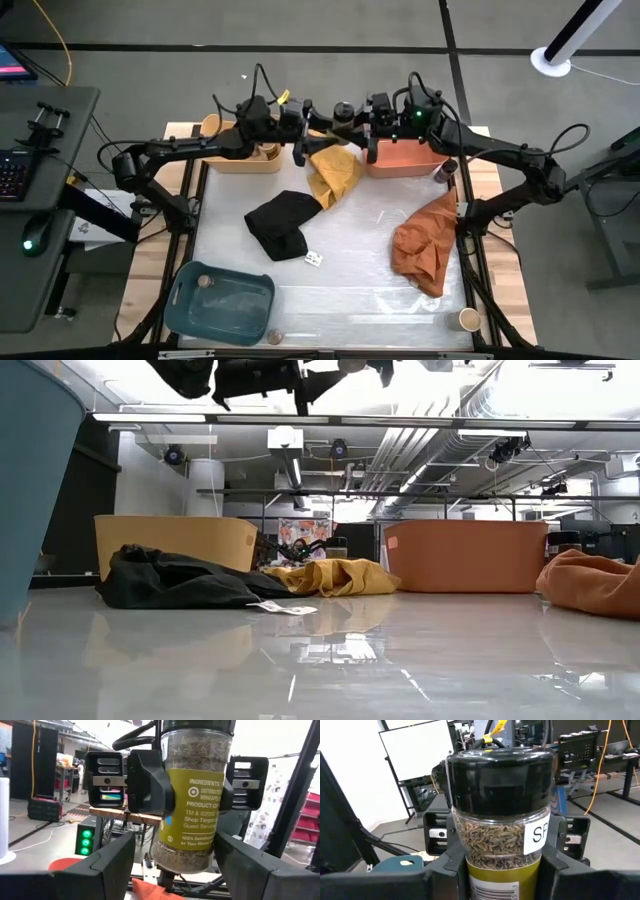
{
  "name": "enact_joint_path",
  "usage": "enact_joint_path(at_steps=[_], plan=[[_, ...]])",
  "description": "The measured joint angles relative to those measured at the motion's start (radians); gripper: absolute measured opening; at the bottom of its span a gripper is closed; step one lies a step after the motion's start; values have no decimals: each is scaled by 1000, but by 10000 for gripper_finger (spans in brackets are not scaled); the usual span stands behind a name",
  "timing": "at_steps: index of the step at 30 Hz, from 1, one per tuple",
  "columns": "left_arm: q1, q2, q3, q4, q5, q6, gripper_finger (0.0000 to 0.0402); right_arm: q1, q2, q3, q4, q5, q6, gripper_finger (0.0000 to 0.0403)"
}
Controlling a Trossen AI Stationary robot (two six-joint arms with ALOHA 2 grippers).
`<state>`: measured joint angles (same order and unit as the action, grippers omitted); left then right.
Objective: Sort spices by type
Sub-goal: Put the bottom black seasoning bottle into the orange bin
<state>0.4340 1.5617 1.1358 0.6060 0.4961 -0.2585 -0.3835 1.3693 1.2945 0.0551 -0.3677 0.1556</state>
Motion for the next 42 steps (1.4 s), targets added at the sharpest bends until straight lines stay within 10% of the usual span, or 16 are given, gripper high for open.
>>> enact_joint_path(at_steps=[19, 26, 42], plan=[[-63, 1, 0, -16, -12, 25, 251, 37, 58, 0, 63, -31, 54, 129], [-61, 1, 1, -24, -6, 28, 186, 39, 60, 0, 69, -48, 67, 133], [21, -33, 2, -253, -7, 64, 141, -18, -31, -1, -31, 108, 78, 259]])
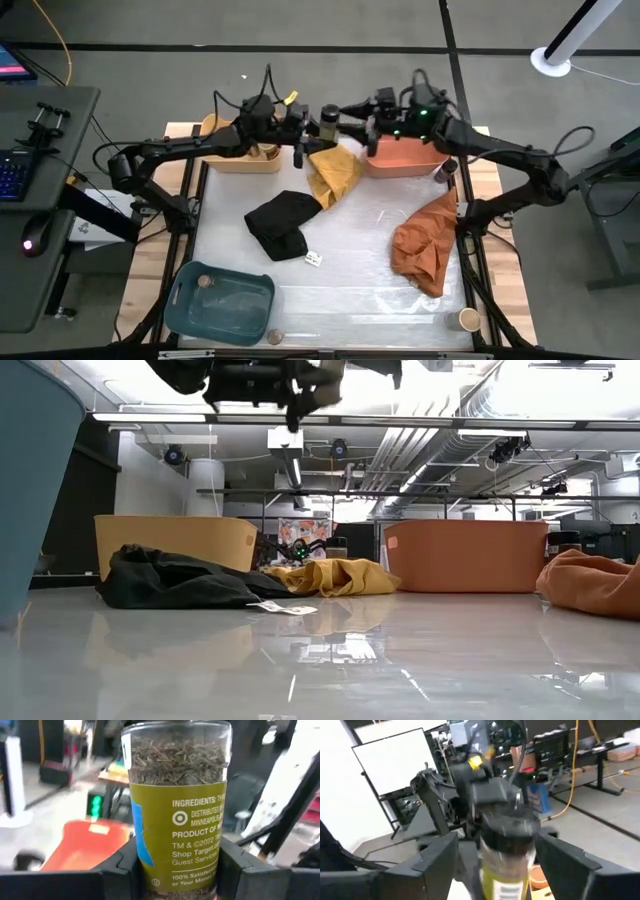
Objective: Sort spices by type
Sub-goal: Put the bottom black seasoning bottle into the orange bin
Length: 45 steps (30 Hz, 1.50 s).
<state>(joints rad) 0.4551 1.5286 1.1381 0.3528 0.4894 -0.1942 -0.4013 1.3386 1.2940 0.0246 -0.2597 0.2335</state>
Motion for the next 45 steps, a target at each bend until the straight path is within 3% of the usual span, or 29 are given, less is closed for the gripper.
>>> enact_joint_path(at_steps=[3, 7, 11, 19, 25, 36, 45], plan=[[17, -21, 0, -182, -2, 100, 141, -30, -43, 1, -68, 0, -18, 265], [10, -17, 59, -544, -15, 321, 141, -41, -62, 1, -181, -13, -78, 266], [-24, 20, 134, -725, -131, 466, 141, -21, -34, 1, -305, -29, -125, 266], [-74, 63, 194, -761, -283, 587, 141, 33, 27, 1, -359, 13, -213, 267], [-91, 69, 197, -753, -292, 632, 141, 49, 46, 1, -365, 80, -248, 267], [-88, 69, 197, -720, -294, 643, 141, 50, 84, 1, -365, 24, -193, 267], [-89, 69, 197, -698, -301, 644, 141, 75, 108, 1, -323, 49, -189, 267]])
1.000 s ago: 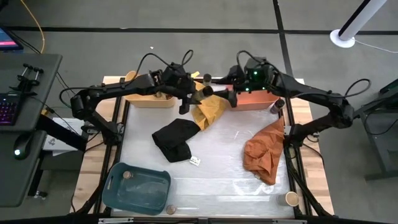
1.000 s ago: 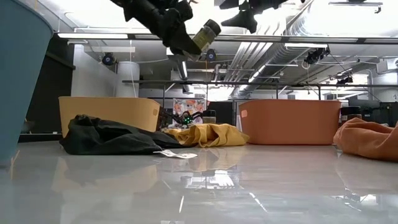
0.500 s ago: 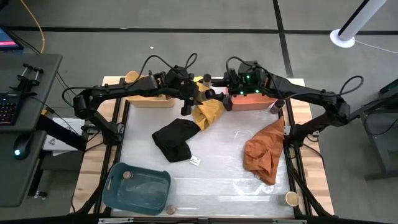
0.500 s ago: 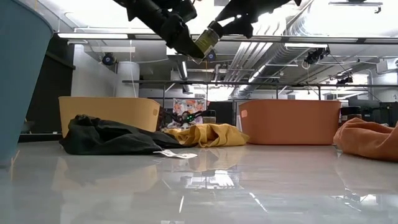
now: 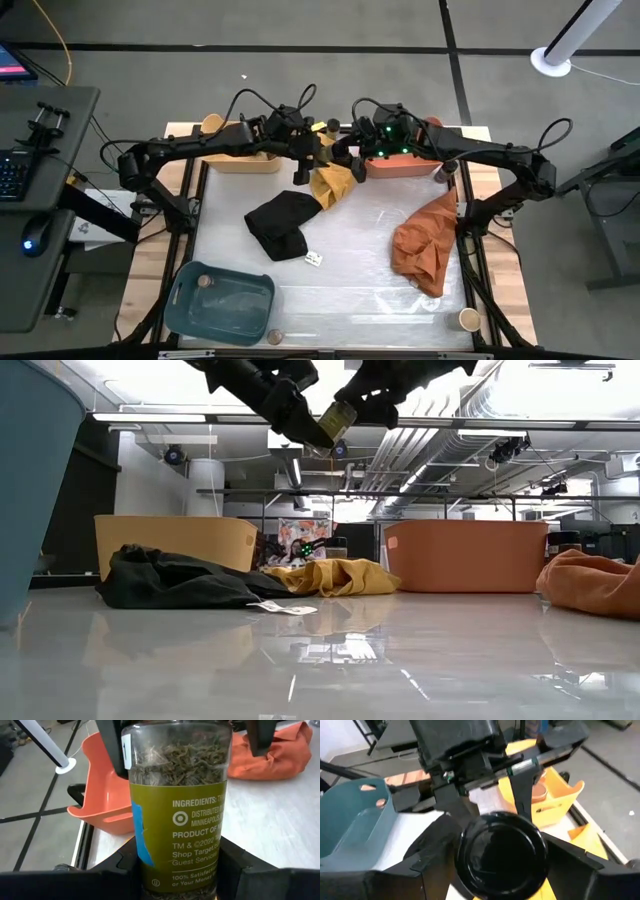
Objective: Sort spices by type
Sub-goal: Put the bottom black seasoning bottle into the orange bin
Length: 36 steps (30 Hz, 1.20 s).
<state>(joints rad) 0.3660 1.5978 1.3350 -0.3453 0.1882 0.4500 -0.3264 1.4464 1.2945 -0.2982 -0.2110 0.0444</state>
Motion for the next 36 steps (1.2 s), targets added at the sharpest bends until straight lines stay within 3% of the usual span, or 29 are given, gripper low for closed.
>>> enact_joint_path(at_steps=[6, 11, 18, 25, 28, 32, 36], plan=[[-1, 0, 0, -1, -4, 1, 145, 0, 0, 0, 16, 11, 0, 260], [-1, 0, 0, -1, 17, 7, 151, 0, 0, 0, 10, 29, -1, 210], [2, -3, 0, -3, 5, -47, 197, -38, -5, 0, -1, 18, -1, 202], [57, -57, 0, -179, -192, -11, 239, -130, -63, 0, -159, 71, -71, 202], [105, -87, 0, -247, -216, -38, 244, -187, -92, 0, -283, 118, -102, 202], [185, -110, -19, -210, -75, -205, 245, -294, -101, 0, -473, 247, -100, 202], [223, -137, -125, 44, 76, -390, 245, -416, -76, 0, -651, 366, -33, 202]])
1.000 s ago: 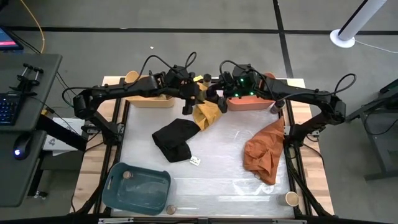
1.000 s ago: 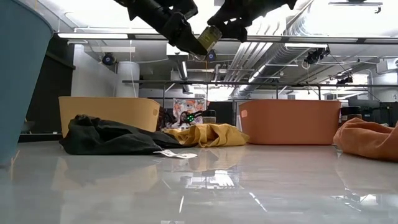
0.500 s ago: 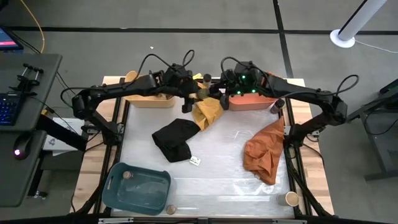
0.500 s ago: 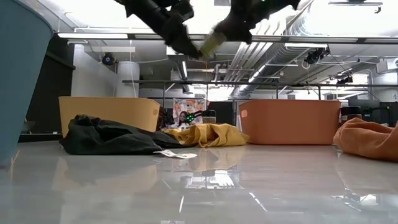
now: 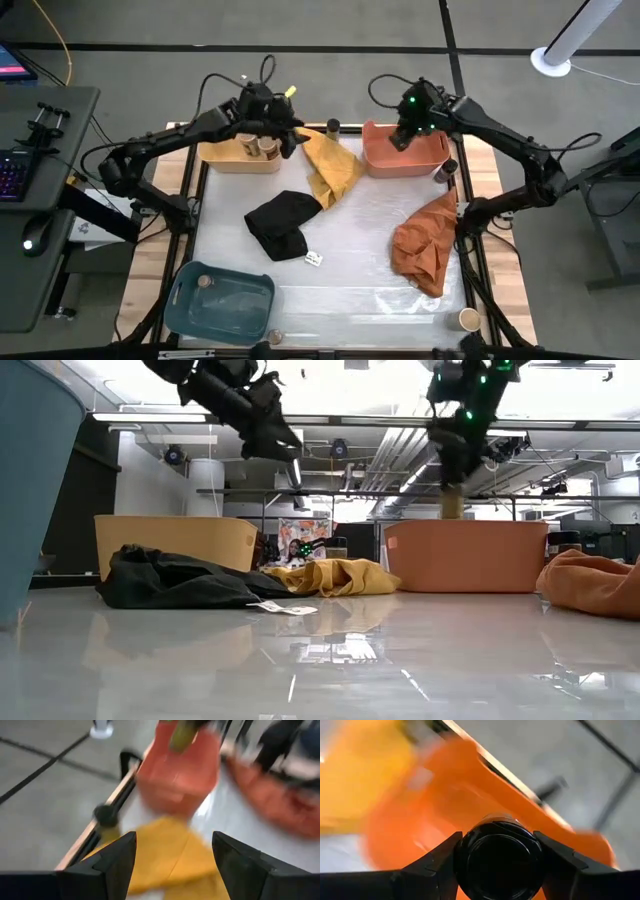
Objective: Sort spices by type
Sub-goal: Put the bottom black seasoning bottle into the orange bin
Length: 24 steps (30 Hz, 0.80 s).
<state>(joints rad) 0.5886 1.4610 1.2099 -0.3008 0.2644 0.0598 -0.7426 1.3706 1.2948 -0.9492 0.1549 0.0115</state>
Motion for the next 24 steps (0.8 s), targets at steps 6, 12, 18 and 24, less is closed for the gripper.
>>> enact_joint_path(at_steps=[6, 12, 18, 24], plan=[[-41, -9, -145, 351, 50, -211, 245, -190, 65, 0, -56, 26, 54, 202], [-94, -9, -162, 374, 49, -241, 246, -281, 174, 0, -74, -36, 101, 202], [-122, -9, -162, 364, 45, -242, 246, -286, 257, 0, -33, 6, 149, 202], [-132, -9, -162, 344, 44, -242, 246, -292, 322, 0, -7, 17, 205, 202]])
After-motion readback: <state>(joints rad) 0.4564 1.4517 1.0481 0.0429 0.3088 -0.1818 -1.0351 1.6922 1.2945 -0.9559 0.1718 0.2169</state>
